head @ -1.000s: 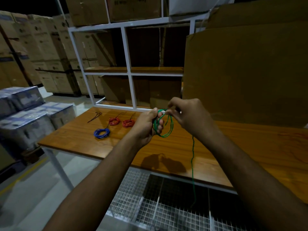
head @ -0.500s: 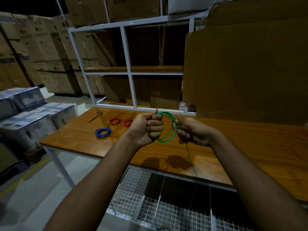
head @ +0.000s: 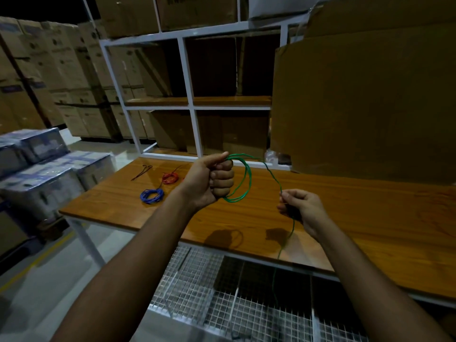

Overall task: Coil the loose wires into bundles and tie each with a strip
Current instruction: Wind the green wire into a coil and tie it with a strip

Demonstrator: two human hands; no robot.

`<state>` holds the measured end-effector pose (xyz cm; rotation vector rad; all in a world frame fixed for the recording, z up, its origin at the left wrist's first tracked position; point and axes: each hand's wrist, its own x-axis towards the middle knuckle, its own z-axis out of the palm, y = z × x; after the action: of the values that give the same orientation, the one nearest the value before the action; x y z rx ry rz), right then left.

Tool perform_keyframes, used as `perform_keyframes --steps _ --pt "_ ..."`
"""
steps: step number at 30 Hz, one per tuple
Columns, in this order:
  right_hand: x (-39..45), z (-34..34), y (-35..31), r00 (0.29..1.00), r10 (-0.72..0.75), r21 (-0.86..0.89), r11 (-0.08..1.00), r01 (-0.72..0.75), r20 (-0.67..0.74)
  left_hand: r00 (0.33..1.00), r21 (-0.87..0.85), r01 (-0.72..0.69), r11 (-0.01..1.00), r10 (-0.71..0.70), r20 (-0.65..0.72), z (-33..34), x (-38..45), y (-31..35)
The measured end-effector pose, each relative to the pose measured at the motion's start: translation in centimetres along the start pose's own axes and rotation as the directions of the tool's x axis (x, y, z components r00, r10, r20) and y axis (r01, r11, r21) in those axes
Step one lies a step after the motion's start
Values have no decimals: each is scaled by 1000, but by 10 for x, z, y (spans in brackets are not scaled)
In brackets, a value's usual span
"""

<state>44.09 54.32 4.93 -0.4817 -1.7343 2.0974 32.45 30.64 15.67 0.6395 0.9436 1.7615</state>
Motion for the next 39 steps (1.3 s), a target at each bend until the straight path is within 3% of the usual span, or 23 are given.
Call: perform_keyframes --steps 2,4,8,11,17,21,25,27,31,33,36,37,39 --pt "0 -6 0 999 -36 -80 996 35 -17 1000 -1 -4 1000 4 -4 0 1 2" --pt "-4 -9 3 997 -25 -165 986 37 74 999 -11 -27 1000 26 -38 -1 1 3" --pt "-13 -11 25 948 160 -125 984 -130 276 992 -50 -96 994 91 -92 -6 2 9" --pt "-17 -11 42 943 218 -71 976 -207 252 987 -79 -130 988 121 -108 -12 1 13" --pt "-36 42 30 993 105 -386 919 -77 54 968 -74 -209 975 196 -157 -6 8 6" --pt "-67 89 -4 970 157 -572 820 -24 184 934 -28 -290 957 276 -226 -5 14 0" --pt "-88 103 -63 889 30 -657 685 315 458 897 139 -303 943 331 -294 -3 14 -7" --pt "-90 99 -89 847 -48 -676 580 455 529 880 234 -293 927 357 -312 -1 10 -11" --pt "-83 91 -114 786 -436 -659 439 610 438 879 331 -280 901 379 -288 7 5 -18" --pt "-75 90 -118 693 -620 -687 321 652 368 897 338 -259 905 355 -264 15 3 -21" --pt "-57 90 -122 602 -715 -764 148 628 356 930 248 -233 940 290 -227 23 1 -25" --pt "-51 90 -122 606 -712 -787 123 605 355 944 170 -224 960 257 -205 25 1 -25" --pt "-39 89 -119 704 -623 -814 179 552 340 971 17 -196 980 196 -135 27 -1 -23"
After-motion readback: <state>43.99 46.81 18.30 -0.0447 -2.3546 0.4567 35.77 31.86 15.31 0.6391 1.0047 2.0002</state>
